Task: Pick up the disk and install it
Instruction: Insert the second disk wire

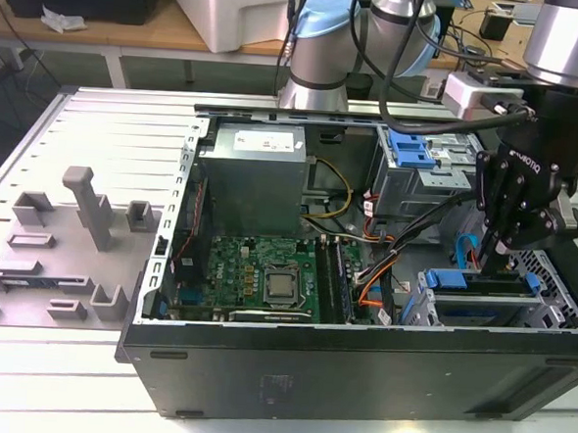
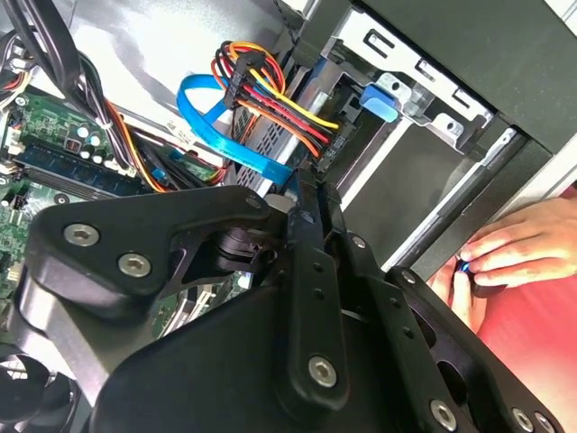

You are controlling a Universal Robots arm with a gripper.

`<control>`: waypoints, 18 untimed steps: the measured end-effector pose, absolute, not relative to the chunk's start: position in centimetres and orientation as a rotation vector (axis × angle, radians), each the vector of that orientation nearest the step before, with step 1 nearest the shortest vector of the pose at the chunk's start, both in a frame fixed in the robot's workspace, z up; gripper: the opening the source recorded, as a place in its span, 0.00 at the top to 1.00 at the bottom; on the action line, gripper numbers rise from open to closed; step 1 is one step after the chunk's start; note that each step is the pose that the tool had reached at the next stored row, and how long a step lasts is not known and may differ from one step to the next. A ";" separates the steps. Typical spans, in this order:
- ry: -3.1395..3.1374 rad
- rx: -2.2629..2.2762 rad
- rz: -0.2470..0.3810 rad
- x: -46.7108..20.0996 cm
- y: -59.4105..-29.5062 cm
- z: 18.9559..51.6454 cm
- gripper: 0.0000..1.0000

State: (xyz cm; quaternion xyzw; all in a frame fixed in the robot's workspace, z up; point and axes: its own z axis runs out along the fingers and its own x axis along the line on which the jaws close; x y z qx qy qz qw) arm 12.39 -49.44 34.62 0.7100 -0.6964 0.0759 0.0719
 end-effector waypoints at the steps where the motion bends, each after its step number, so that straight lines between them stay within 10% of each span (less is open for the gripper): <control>1: -2.093 2.134 0.228 12.4 -49.4 34.5 0.84; 18: -2.094 2.134 0.230 12.5 -49.4 34.3 0.84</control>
